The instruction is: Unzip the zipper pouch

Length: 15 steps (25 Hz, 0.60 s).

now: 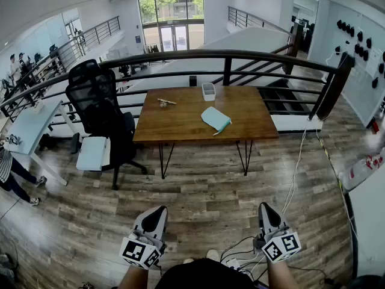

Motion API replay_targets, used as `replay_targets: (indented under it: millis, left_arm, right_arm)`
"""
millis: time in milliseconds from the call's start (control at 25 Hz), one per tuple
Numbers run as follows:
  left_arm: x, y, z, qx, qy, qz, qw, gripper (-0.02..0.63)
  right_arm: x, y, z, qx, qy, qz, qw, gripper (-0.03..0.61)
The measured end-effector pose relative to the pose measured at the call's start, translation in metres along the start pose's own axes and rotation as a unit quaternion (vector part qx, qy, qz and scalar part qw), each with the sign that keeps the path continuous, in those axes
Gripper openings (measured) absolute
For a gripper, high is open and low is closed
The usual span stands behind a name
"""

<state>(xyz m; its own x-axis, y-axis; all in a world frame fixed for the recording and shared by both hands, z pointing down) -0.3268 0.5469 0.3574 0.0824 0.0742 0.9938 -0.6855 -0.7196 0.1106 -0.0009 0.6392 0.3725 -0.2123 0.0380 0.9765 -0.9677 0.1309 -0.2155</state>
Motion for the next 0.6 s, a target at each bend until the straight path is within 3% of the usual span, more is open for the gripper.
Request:
replay_targets:
  millis: [600]
  left_arm:
    - [0.000,0.006,0.020,-0.003,-0.008,-0.025,0.9997,0.015]
  right_arm:
    - [-0.009,-0.014,0.010,0.015,-0.001,-0.014,1.000,-0.008]
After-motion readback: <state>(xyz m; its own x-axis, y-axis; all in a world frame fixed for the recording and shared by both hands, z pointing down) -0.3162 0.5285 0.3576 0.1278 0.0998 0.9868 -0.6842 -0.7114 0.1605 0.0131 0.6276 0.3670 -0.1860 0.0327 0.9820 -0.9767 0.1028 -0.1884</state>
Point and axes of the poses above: the fingertips, and each gripper's own axes: z forward along the fingers, y to its left, x out of its underside, the point moved 3 cm from there along -z, backward along the fingers, and after that the axes turned 1 degree about -z, right-handed, at the moved point
